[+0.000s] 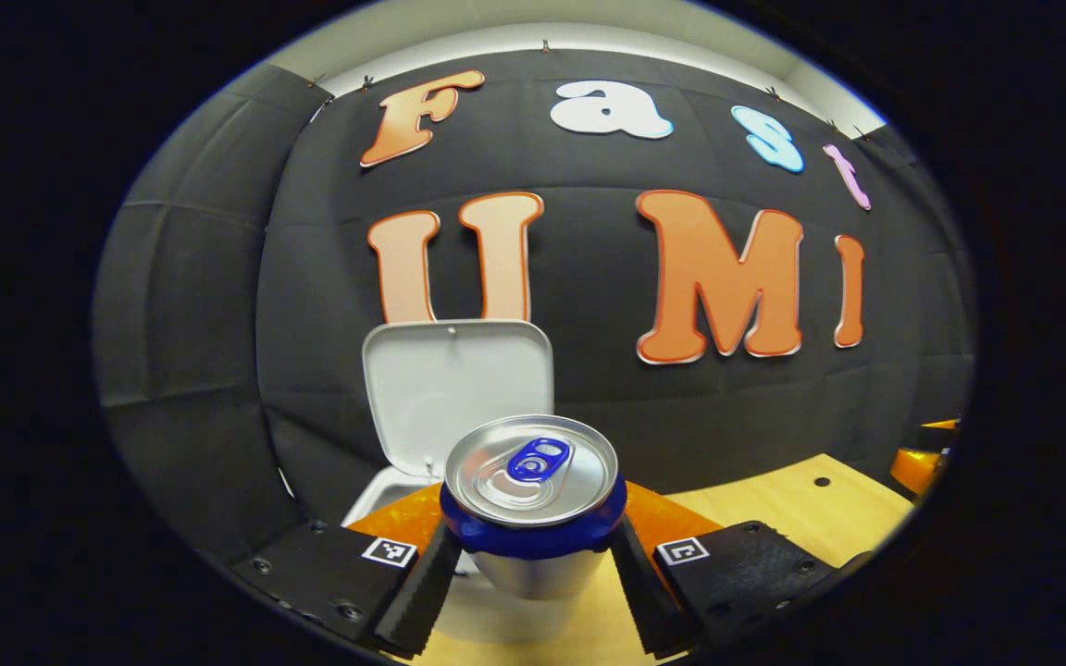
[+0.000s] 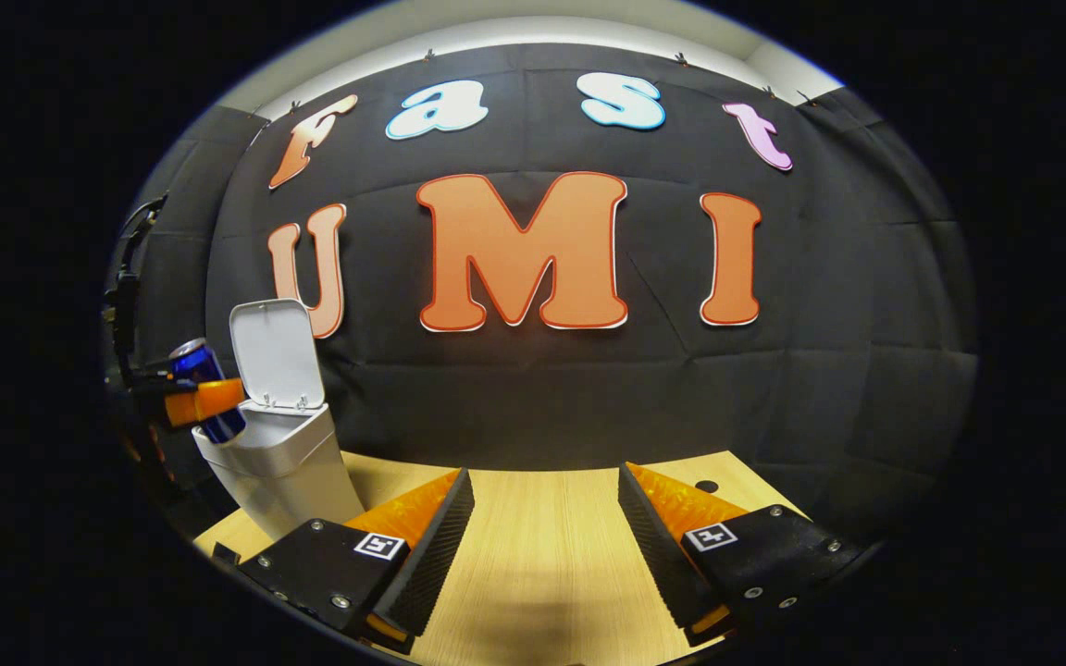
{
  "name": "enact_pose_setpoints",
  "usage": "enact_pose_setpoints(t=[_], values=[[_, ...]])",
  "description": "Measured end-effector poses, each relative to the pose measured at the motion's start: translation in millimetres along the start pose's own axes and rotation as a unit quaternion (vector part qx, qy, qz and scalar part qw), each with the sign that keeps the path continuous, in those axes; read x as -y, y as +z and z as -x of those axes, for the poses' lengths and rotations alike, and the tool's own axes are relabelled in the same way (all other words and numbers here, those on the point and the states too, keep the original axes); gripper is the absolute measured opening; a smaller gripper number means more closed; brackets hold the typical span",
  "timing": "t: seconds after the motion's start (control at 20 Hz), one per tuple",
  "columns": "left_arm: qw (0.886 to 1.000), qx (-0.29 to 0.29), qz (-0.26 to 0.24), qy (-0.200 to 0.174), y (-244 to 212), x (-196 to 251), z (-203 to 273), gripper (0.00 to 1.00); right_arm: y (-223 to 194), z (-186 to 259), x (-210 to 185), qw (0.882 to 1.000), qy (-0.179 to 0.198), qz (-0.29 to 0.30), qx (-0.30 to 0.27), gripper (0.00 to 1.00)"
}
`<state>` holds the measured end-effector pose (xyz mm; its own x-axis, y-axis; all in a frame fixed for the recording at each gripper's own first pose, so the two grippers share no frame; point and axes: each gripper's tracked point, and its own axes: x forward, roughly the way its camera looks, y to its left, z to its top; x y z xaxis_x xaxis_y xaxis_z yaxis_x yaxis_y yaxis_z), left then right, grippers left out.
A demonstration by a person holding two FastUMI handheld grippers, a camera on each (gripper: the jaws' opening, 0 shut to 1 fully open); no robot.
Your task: Press the lid of the desktop garbage bin to open it, pick up the crumpled paper on the desktop and throw it into the bin, then pick up the pop can on the desktop and drop it into the bin, and finally close the garbage bin lid.
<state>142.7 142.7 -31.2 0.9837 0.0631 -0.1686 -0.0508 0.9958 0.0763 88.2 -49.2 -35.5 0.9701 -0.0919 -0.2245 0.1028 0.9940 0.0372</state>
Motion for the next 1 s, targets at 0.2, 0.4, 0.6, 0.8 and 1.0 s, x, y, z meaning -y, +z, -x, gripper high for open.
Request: enact_pose_setpoints(t=[0.2, 0.4, 0.6, 0.8, 1.0], values=[[1.000, -0.004, -0.015, 0.011, -36.4, -14.0, -63.2, 0.78, 2.1, -1.3, -1.8, 1.000, -0.003, 0.008, 0.004, 0.94], [0.998, -0.051, 0.018, 0.028, -74.6, -17.4, -85.6, 0.79, 0.4, 1.4, 15.1, 1.000, -0.027, 0.011, 0.001, 0.94], [0.995, -0.087, 0.037, 0.025, -107.1, -14.0, -87.6, 0.82, -6.4, 1.2, 23.4, 0.999, -0.038, 0.007, -0.012, 0.94], [0.995, -0.087, 0.053, 0.024, -108.7, -13.4, -83.1, 0.84, -5.1, 1.1, 23.1, 0.999, -0.038, 0.011, -0.008, 0.94], [0.996, -0.065, 0.054, 0.021, -87.8, -14.6, -72.0, 0.89, -6.2, 2.4, 22.8, 0.999, -0.037, 0.010, -0.008, 0.94]])
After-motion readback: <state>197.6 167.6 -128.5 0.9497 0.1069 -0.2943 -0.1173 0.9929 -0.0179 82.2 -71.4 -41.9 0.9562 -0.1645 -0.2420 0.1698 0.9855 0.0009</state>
